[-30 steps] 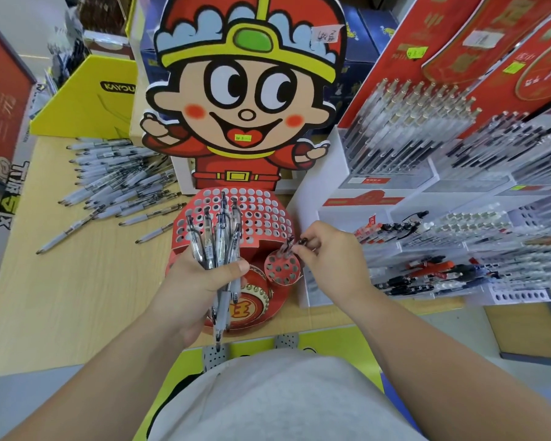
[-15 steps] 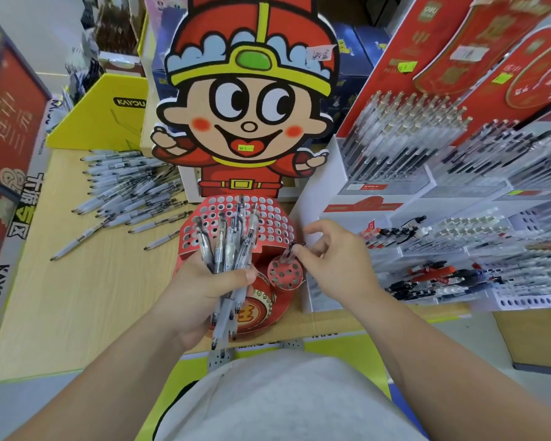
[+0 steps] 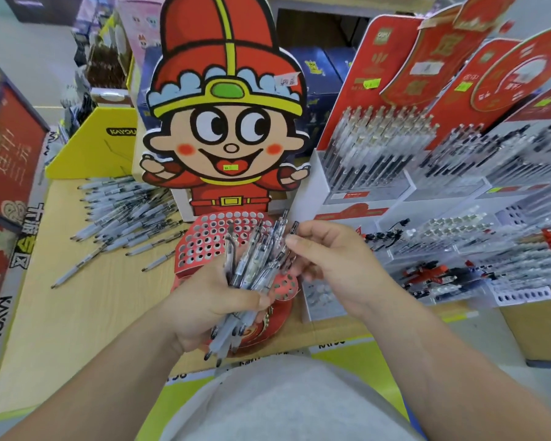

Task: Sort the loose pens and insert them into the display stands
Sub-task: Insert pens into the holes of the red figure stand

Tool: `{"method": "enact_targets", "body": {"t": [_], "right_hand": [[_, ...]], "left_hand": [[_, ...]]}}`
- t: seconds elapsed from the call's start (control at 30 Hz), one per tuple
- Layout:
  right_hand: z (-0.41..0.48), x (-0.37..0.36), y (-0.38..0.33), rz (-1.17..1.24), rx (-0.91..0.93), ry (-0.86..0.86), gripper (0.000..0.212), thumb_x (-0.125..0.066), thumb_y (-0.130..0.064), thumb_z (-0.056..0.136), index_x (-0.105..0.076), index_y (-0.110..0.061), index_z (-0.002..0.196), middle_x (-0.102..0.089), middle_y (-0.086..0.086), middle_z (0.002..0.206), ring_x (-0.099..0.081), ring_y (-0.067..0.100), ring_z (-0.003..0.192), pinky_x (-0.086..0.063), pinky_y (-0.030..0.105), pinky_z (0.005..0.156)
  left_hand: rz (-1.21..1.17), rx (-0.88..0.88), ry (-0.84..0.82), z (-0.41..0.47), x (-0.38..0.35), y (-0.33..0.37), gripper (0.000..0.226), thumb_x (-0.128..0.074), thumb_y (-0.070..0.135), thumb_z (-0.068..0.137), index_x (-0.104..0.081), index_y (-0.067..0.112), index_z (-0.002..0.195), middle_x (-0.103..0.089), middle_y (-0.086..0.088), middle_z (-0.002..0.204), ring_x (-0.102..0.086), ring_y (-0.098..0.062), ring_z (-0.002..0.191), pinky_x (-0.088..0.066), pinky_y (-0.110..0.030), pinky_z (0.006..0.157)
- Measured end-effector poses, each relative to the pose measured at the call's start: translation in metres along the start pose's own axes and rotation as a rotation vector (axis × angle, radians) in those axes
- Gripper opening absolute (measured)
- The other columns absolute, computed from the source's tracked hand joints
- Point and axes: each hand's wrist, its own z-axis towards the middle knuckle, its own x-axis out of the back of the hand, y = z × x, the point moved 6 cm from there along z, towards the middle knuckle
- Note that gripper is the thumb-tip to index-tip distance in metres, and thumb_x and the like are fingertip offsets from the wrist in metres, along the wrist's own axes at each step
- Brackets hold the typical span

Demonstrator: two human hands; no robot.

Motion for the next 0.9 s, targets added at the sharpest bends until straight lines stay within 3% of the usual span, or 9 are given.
{"method": "enact_targets", "body": {"t": [0.17,0.4,0.53,0.63,0.73,0.8,0.9], "right_hand": [[-0.001,-0.003,-0.001,0.022,-0.02,-0.102,0.01,-0.061,-0.011,0.097,-0.071,-0.01,0.097,-0.07,0.013,0.078,-0.064,0.018,0.059,-0.043,0.022,0.047],[0.007,0.023,-0.018,-0.027,0.048,0.056,0.008,-0.064,-0.01,0.094,-0.07,-0.006,0.09,-0.07,0.007,0.07,-0.066,0.018,0.059,-0.041,0.024,0.048],[0.01,0.036,-0.02,-0.239,0.145,0.184,0.005,-0.068,-0.009,0.092,-0.071,-0.011,0.088,-0.073,0.008,0.073,-0.068,0.016,0.059,-0.04,0.022,0.048],[0.016,0.033,-0.007,-0.411,0.163,0.18,0.008,-0.071,-0.01,0.09,-0.071,-0.018,0.087,-0.073,0.011,0.077,-0.07,0.019,0.061,-0.047,0.019,0.056],[0.025,0.024,0.013,-0.61,0.178,0.147,0.015,-0.074,-0.014,0.088,-0.069,-0.028,0.086,-0.069,-0.001,0.071,-0.069,0.013,0.061,-0.054,0.031,0.067],[0.028,0.018,0.022,-0.75,0.21,0.131,0.012,-0.075,-0.018,0.087,-0.07,-0.029,0.089,-0.066,-0.01,0.068,-0.062,0.003,0.06,-0.053,0.028,0.067],[0.03,0.009,0.027,-0.865,0.252,0.117,0.009,-0.075,-0.023,0.087,-0.074,-0.025,0.096,-0.067,-0.014,0.07,-0.06,0.001,0.062,-0.053,0.029,0.066]], "left_hand": [[-0.035,0.017,-0.016,-0.004,0.005,-0.005,0.029,-0.084,0.013,0.067,-0.072,0.018,0.094,-0.063,-0.016,0.082,-0.059,-0.026,0.066,-0.052,-0.036,0.062],[-0.073,0.018,0.272,-0.008,0.039,-0.015,0.018,-0.082,0.016,0.068,-0.071,0.019,0.082,-0.064,-0.012,0.077,-0.061,-0.024,0.067,-0.052,-0.036,0.066],[-0.113,0.03,0.307,-0.014,0.051,-0.024,0.025,-0.082,0.015,0.068,-0.066,0.016,0.087,-0.061,-0.013,0.079,-0.06,-0.023,0.067,-0.051,-0.033,0.064],[-0.11,0.064,0.349,-0.017,0.056,-0.034,0.035,-0.087,0.01,0.069,-0.061,0.009,0.093,-0.059,-0.014,0.076,-0.059,-0.022,0.064,-0.05,-0.031,0.059],[-0.146,0.059,0.387,-0.019,0.057,-0.04,0.022,-0.078,0.007,0.081,-0.063,0.009,0.096,-0.06,-0.013,0.078,-0.059,-0.023,0.066,-0.05,-0.032,0.06],[-0.156,0.043,0.392,-0.021,0.057,-0.042,0.018,-0.076,0.005,0.082,-0.063,0.011,0.094,-0.061,-0.011,0.076,-0.059,-0.024,0.066,-0.051,-0.032,0.06],[-0.172,0.019,0.384,-0.023,0.058,-0.043,0.028,-0.084,0.007,0.075,-0.064,0.012,0.094,-0.061,-0.009,0.073,-0.06,-0.022,0.064,-0.052,-0.03,0.057]]}}
